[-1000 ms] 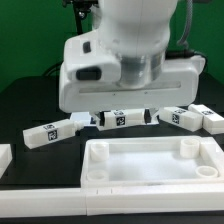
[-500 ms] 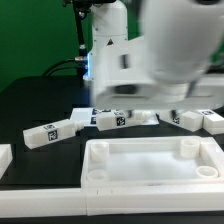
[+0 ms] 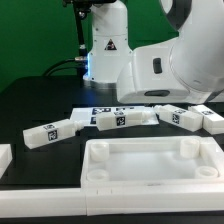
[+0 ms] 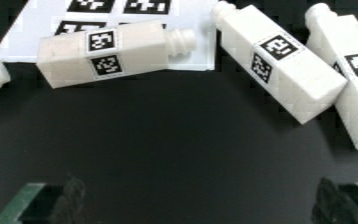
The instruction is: Assemble desk
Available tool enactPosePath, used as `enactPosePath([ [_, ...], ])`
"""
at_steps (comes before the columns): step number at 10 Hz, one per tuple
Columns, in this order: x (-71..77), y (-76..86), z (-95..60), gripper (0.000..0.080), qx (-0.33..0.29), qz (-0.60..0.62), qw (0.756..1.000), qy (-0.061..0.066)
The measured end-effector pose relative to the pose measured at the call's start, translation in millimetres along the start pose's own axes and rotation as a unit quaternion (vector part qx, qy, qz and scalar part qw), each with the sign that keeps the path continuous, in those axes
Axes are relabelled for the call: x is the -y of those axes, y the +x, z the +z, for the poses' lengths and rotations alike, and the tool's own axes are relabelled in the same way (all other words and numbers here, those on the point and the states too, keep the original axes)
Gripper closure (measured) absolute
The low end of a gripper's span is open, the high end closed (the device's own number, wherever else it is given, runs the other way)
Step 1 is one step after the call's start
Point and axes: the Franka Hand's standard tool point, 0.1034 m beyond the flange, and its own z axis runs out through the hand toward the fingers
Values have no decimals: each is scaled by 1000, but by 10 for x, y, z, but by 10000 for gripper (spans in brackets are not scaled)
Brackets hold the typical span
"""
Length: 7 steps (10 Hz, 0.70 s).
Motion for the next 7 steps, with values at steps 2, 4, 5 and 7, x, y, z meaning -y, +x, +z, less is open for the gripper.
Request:
enactPosePath([
  [2, 366, -60, 91, 150, -25, 38, 999, 2],
  [4, 865, -265, 195, 150, -31, 37, 999, -19],
  [5, 757, -223, 200, 150, -28, 29, 999, -16],
  [7, 717, -214, 205, 150, -27, 37, 999, -13],
])
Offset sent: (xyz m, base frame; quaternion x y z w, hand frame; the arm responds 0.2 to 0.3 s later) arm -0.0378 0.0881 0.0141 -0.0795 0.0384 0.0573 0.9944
